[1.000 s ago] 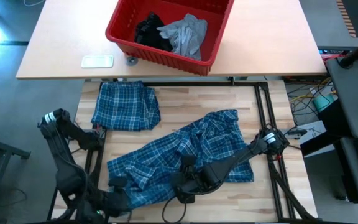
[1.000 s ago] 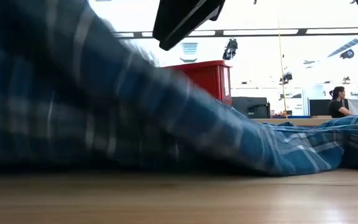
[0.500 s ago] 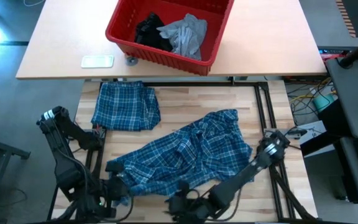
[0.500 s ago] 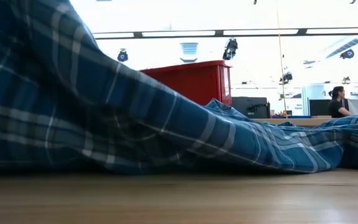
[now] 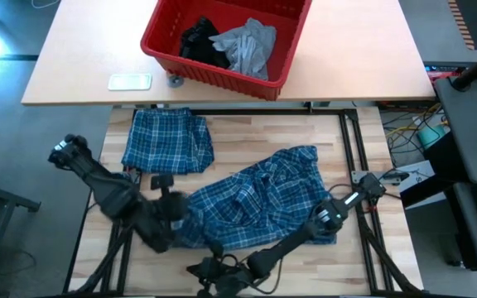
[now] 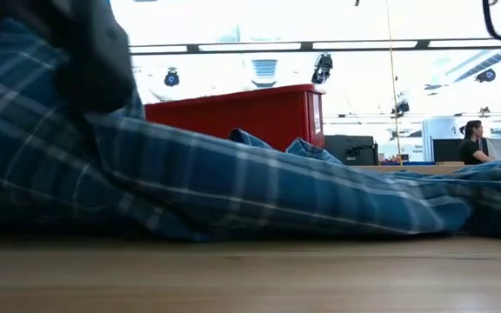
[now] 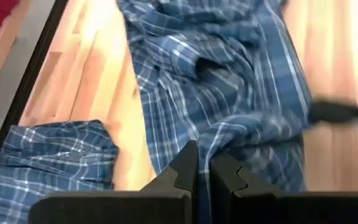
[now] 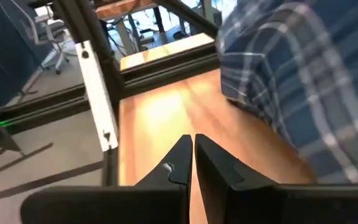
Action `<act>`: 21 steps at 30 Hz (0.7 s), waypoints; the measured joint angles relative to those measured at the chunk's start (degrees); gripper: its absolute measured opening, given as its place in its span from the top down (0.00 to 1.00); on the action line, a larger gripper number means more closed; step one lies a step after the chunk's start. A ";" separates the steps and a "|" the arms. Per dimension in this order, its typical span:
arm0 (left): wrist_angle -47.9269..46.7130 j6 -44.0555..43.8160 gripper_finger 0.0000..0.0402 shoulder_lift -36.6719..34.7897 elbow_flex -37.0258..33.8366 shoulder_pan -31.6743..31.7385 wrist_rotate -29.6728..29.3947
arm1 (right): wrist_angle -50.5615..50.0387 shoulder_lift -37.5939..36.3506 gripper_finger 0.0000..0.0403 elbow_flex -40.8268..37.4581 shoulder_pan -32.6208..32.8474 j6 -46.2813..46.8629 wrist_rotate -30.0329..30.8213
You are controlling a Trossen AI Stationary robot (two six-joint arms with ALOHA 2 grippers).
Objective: Fold Laundry from Bin
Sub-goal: Fold the blue patterned long sleeve shirt
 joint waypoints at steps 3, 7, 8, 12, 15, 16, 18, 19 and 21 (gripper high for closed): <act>5.76 2.06 1.00 -1.67 -2.68 2.91 1.43 | -0.99 3.87 0.97 5.39 -1.90 -4.00 1.37; 9.27 3.38 1.00 -2.86 -4.95 5.47 3.45 | 0.66 7.01 0.97 7.25 -4.92 -7.63 4.40; 9.28 3.15 1.00 -2.90 -5.22 6.01 3.47 | 1.13 7.28 0.97 7.20 -5.65 -7.88 5.05; 9.42 0.20 1.00 -3.08 -5.37 7.20 3.44 | 2.55 7.56 0.97 7.68 -8.56 -9.00 3.74; 10.17 -1.47 1.00 -2.99 -5.03 7.18 3.44 | 7.03 7.56 0.97 7.66 -10.61 -13.19 -5.35; 10.51 -2.38 1.00 -2.99 -5.01 7.18 3.44 | 8.87 7.56 0.97 7.66 -11.11 -14.35 -7.93; 11.15 -4.62 1.00 -3.01 -5.01 7.20 3.42 | 12.72 7.56 0.97 7.66 -11.60 -15.39 -10.91; 11.26 -5.71 1.00 -3.01 -5.01 7.20 3.42 | 14.64 7.55 0.97 7.68 -11.68 -15.63 -11.90; 11.17 -6.43 1.00 -3.03 -5.01 6.82 3.71 | 15.25 7.10 0.97 7.68 -11.70 -15.80 -14.57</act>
